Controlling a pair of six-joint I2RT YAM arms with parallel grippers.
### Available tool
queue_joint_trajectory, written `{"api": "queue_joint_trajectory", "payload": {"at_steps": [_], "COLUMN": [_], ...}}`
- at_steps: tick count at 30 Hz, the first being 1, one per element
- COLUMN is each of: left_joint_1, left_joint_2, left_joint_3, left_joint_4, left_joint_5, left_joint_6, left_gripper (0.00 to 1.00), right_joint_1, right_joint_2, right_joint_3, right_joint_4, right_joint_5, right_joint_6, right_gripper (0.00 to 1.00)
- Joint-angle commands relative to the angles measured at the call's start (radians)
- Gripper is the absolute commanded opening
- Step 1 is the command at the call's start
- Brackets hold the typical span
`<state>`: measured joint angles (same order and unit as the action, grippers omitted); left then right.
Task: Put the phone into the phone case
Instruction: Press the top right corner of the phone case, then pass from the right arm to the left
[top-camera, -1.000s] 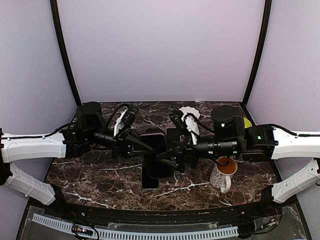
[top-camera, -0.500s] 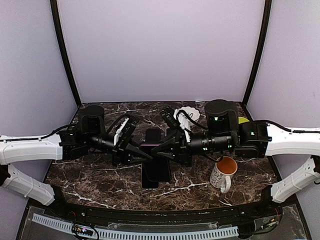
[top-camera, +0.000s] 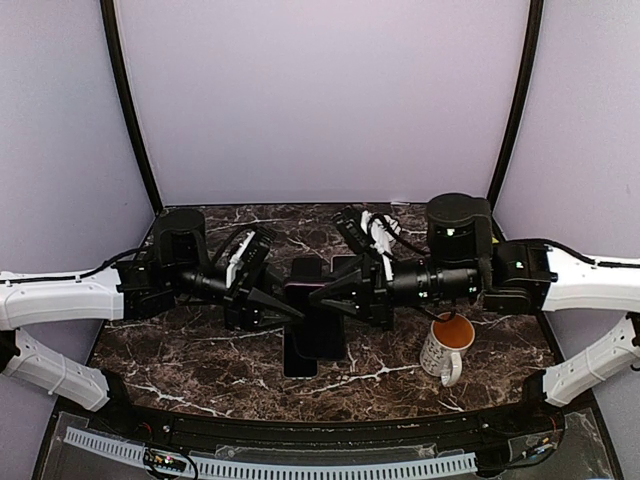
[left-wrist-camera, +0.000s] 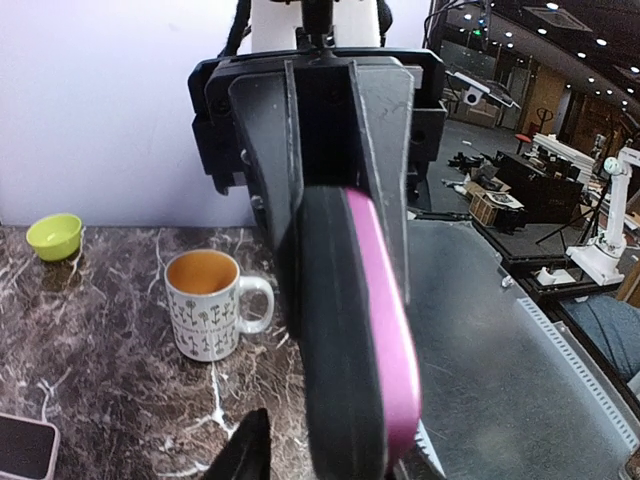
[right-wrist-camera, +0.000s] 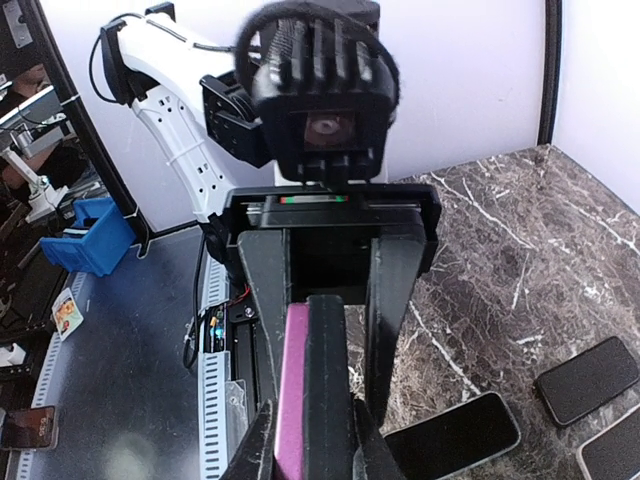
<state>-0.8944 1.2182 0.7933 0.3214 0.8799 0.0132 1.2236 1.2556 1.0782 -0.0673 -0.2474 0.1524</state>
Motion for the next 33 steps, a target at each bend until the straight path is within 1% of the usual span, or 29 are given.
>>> {"api": "queue_joint_trajectory", "payload": {"at_steps": [1, 7, 12, 13, 15, 16, 17, 18, 19, 20, 21, 23, 26, 27, 28, 29, 30, 31, 32, 33], "left_joint_1": [0.006, 0.004, -0.013, -0.014, -0.017, -0.020, -0.021, -0.022, -0.022, -0.024, -0.023, -0.023, -0.024, -0.024, -0.023, -0.024, -0.025, -0.025, -0.025, -0.026], "left_joint_2": [-0.013, -0.001, 0.025, 0.026, 0.023, 0.022, 0.022, 0.022, 0.025, 0.024, 0.024, 0.018, 0.002, -0.013, -0.022, -0.043, -0.054, -0.073, -0.085, -0.089], "left_joint_3": [0.009, -0.011, -0.019, -0.021, -0.034, -0.044, -0.046, -0.047, -0.047, -0.045, -0.045, -0.044, -0.043, -0.043, -0.044, -0.045, -0.044, -0.039, -0.034, -0.022], "left_joint_4": [0.056, 0.144, 0.206, 0.227, 0.271, 0.285, 0.298, 0.299, 0.296, 0.294, 0.291, 0.282, 0.245, 0.231, 0.199, 0.179, 0.130, 0.100, 0.035, 0.003], "left_joint_5": [0.002, 0.013, 0.019, 0.015, 0.013, 0.012, 0.011, 0.009, 0.009, 0.007, 0.005, -0.002, -0.031, -0.042, -0.069, -0.085, -0.121, -0.141, -0.185, -0.210], "left_joint_6": [-0.051, -0.119, -0.180, -0.186, -0.214, -0.227, -0.231, -0.234, -0.235, -0.232, -0.232, -0.226, -0.186, -0.153, -0.130, -0.073, -0.047, 0.035, 0.072, 0.138], "left_gripper": [0.39, 0.39, 0.57, 0.58, 0.58, 0.55, 0.45, 0.38, 0.24, 0.17, 0.05, 0.00, 0.00, 0.00, 0.00, 0.00, 0.00, 0.00, 0.00, 0.00], "right_joint_1": [-0.002, -0.002, -0.002, -0.002, -0.003, -0.003, -0.003, -0.003, -0.004, -0.006, -0.006, -0.008, -0.016, -0.020, -0.025, -0.030, -0.034, -0.038, -0.045, -0.047], "right_joint_2": [-0.119, -0.152, -0.127, -0.124, -0.119, -0.117, -0.115, -0.112, -0.111, -0.109, -0.106, -0.104, -0.104, -0.105, -0.106, -0.108, -0.107, -0.104, -0.097, -0.079], "right_joint_3": [0.010, -0.005, -0.002, -0.003, -0.003, -0.003, -0.003, -0.002, 0.001, 0.002, 0.005, 0.006, 0.017, 0.025, 0.033, 0.049, 0.069, 0.091, 0.124, 0.164], "right_joint_4": [0.173, 0.218, 0.239, 0.246, 0.259, 0.265, 0.271, 0.275, 0.277, 0.278, 0.277, 0.261, 0.188, 0.145, 0.101, 0.057, -0.006, -0.072, -0.151, -0.253], "right_joint_5": [-0.050, -0.025, 0.002, 0.006, 0.013, 0.014, 0.014, 0.013, 0.010, 0.007, 0.007, 0.011, 0.006, 0.015, 0.030, 0.034, 0.033, 0.020, -0.023, -0.069], "right_joint_6": [-0.030, -0.043, -0.048, -0.050, -0.056, -0.059, -0.063, -0.065, -0.068, -0.068, -0.068, -0.065, -0.073, -0.081, -0.086, -0.092, -0.104, -0.120, -0.141, -0.191], "right_gripper": [0.00, 0.00, 0.00, 0.00, 0.00, 0.00, 0.00, 0.00, 0.00, 0.00, 0.00, 0.00, 0.01, 0.15, 0.34, 0.52, 0.66, 0.76, 0.85, 0.91]}}
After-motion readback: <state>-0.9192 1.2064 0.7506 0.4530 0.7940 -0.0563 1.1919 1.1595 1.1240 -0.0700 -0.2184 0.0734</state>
